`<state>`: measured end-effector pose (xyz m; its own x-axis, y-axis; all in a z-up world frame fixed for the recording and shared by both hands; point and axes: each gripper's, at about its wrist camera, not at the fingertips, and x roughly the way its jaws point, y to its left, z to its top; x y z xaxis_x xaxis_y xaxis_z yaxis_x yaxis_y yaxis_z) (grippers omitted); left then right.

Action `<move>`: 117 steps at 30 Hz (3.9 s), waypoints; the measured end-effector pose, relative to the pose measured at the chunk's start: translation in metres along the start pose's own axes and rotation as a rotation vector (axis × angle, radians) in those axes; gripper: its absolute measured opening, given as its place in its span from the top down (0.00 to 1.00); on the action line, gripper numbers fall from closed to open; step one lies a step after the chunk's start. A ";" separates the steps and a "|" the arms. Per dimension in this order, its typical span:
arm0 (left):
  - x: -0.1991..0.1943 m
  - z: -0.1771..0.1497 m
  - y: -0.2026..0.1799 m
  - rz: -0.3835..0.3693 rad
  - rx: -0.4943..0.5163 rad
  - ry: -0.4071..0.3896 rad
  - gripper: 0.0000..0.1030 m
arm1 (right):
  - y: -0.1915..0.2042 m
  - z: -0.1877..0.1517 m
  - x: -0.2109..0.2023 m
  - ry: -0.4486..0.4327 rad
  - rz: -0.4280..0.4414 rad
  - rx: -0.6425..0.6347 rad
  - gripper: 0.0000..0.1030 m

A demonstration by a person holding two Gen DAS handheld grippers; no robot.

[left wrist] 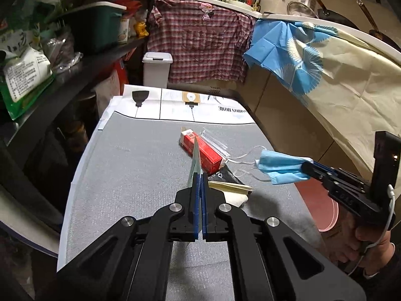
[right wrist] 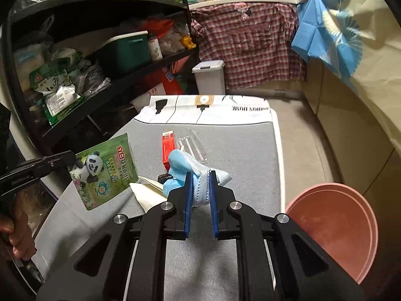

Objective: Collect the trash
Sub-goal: 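Carry the face mask and snack pouch in both tools over the pink bin, then open both tools to drop the mask and pouch into the bin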

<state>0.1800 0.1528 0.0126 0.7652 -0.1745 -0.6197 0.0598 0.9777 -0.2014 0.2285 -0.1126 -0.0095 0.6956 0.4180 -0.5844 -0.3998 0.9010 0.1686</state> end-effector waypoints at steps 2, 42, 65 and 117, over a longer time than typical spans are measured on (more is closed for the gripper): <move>-0.004 0.001 -0.002 -0.002 0.000 -0.009 0.99 | -0.002 0.000 -0.011 -0.013 -0.003 0.002 0.87; -0.024 0.010 -0.108 -0.107 0.125 -0.069 0.99 | -0.085 -0.029 -0.118 -0.142 -0.193 0.078 0.87; 0.021 0.009 -0.193 -0.207 0.202 -0.012 0.99 | -0.140 -0.037 -0.124 -0.128 -0.359 0.158 0.87; 0.056 0.021 -0.177 -0.207 0.139 0.053 0.97 | -0.141 -0.042 -0.113 -0.120 -0.365 0.167 0.61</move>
<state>0.2258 -0.0277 0.0292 0.6928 -0.3750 -0.6159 0.3023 0.9265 -0.2241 0.1817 -0.2919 -0.0003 0.8423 0.0693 -0.5345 -0.0186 0.9949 0.0996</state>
